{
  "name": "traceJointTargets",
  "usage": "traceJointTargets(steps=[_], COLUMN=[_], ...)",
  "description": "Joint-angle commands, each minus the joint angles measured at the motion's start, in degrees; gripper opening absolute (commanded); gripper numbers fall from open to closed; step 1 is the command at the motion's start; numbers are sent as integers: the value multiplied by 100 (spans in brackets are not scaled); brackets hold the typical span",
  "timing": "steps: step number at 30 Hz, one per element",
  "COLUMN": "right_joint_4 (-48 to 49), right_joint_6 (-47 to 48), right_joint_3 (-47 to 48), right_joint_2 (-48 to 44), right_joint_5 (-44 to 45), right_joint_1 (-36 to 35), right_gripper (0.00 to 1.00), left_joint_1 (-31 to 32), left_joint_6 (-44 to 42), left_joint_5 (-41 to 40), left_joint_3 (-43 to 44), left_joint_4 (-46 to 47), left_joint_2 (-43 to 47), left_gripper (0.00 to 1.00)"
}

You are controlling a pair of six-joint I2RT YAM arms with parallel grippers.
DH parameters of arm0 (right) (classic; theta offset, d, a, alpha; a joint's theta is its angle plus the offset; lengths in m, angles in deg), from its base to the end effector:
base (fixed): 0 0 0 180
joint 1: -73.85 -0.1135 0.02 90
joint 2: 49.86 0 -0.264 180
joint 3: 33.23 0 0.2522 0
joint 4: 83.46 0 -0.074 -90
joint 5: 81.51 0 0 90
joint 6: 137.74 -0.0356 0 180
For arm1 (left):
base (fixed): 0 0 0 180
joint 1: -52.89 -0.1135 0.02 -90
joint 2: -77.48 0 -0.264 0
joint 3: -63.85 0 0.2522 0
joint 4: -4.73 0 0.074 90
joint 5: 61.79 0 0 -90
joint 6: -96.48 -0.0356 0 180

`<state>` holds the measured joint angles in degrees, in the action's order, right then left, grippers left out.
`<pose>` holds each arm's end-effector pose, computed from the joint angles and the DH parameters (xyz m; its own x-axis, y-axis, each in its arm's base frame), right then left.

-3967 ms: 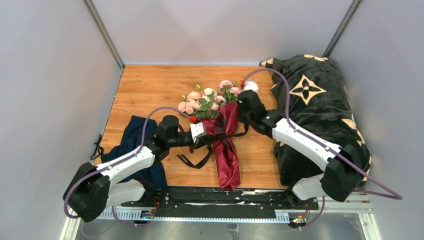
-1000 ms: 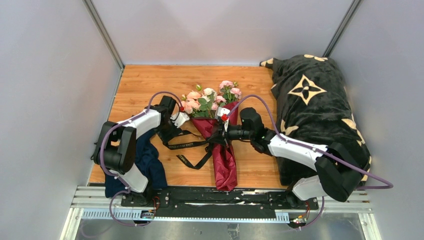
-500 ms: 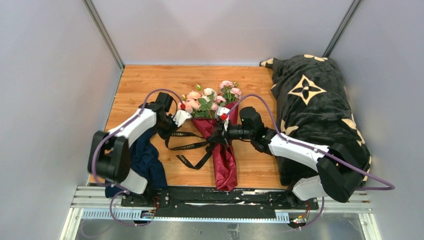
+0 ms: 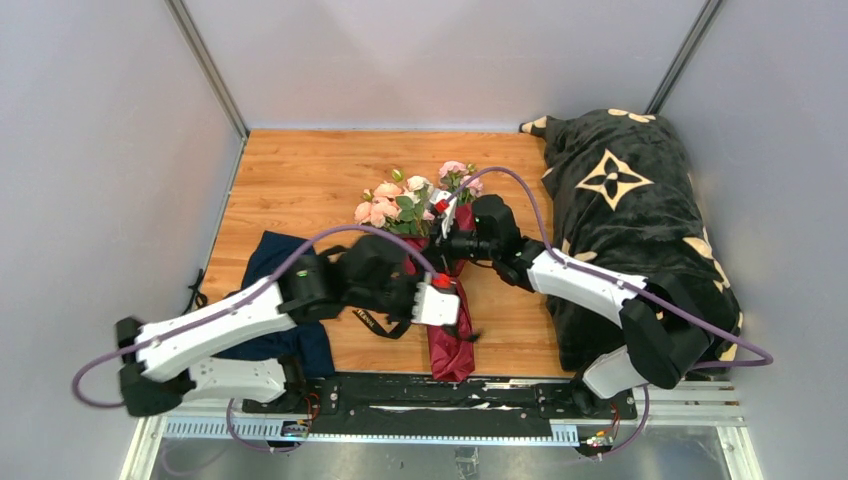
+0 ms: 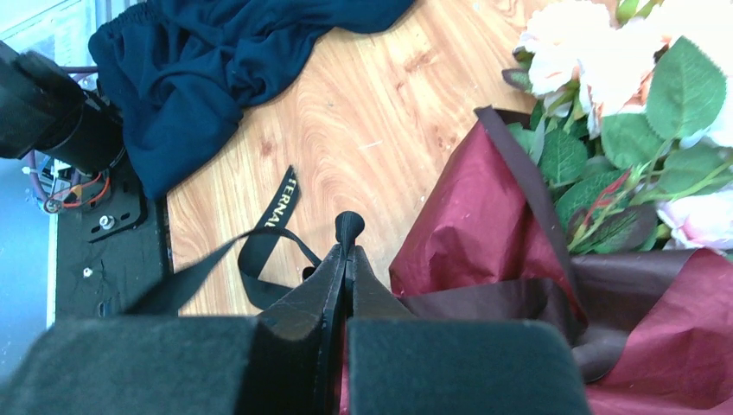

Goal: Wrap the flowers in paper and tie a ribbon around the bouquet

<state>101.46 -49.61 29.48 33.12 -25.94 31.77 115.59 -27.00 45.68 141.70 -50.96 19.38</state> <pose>0.2270 0.2321 0.2608 -0.2276 -0.1693 -0.9589 -0.9505 0.2525 0.1811 0.0846 -0.1873 0.3595 0.3046 0.5572 -0.7725 0.9485 -0.1030 0.2997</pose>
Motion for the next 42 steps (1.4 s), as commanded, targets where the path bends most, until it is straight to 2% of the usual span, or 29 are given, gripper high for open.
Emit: traceJointTargets(steps=[1,5,9,11,14,15,16,18,21,23,25,27,30,34,37,39,40,41,42], right_joint_4=[-465,-781,-1156,-1276,-1350,-1368,-1393,-1475,-1520,-1466,-1290,-1160,-1100,-1147,-1592,-1818,-2074,-2424,-2615], right_joint_6=[152,424,724,764,827,855,873,908,921,817,649,613,880,1451,1900,2193,2339,2519,2574], right_joint_3=[522,787,951,988,977,976,983,1000,1025,1037,1021,995,996,1122,1470,1672,1791,1951,2118], right_joint_2=[150,184,134,123,106,111,119,145,175,168,145,124,143,437,902,1203,1334,1465,1574], right_joint_5=[3,-139,-218,-245,-424,-495,-542,-580,-576,-582,-561,-530,-606,-301,-57,169,327,479,556], right_joint_1=[124,228,275,315,361,361,359,361,359,344,270,130,-76,-325,-649,-880,-977,-1080,-1106], right_gripper=[0,0,0,0,0,0,0,0,0,0,0,0,0,0,1,8,18,39,49], left_joint_1=[753,972,973,973,973,973,973,968,685,-66,-1187,-2249,-3147,-4088,-4557,-4716,-4775,-4811,-4817], left_joint_6=[-295,-675,-1020,-917,-948,-973,-916,-731,-29,966,1733,1999,2065,2896,3058,3109,3096,3064,3015], left_joint_5=[-258,-24,-718,-872,-623,-649,-722,-1059,-1422,-1339,-822,-4,937,1104,883,587,510,384,321], left_joint_3=[401,595,576,542,129,-64,-188,-221,-112,-159,-430,-844,-1481,-2090,-2321,-2490,-2563,-2634,-2660], left_joint_4=[906,1317,2708,3090,3019,2996,2955,2687,2156,1918,1768,1676,1910,2503,2544,2641,2707,2737,2746], left_joint_2=[-936,-1516,-1987,-2136,-1944,-1791,-1600,-1199,-525,-23,352,615,835,871,835,889,940,971,993], left_gripper=[0,0,0,2,53,65,73,78,78,69,60,57,56,55,56,56,56,56,56])
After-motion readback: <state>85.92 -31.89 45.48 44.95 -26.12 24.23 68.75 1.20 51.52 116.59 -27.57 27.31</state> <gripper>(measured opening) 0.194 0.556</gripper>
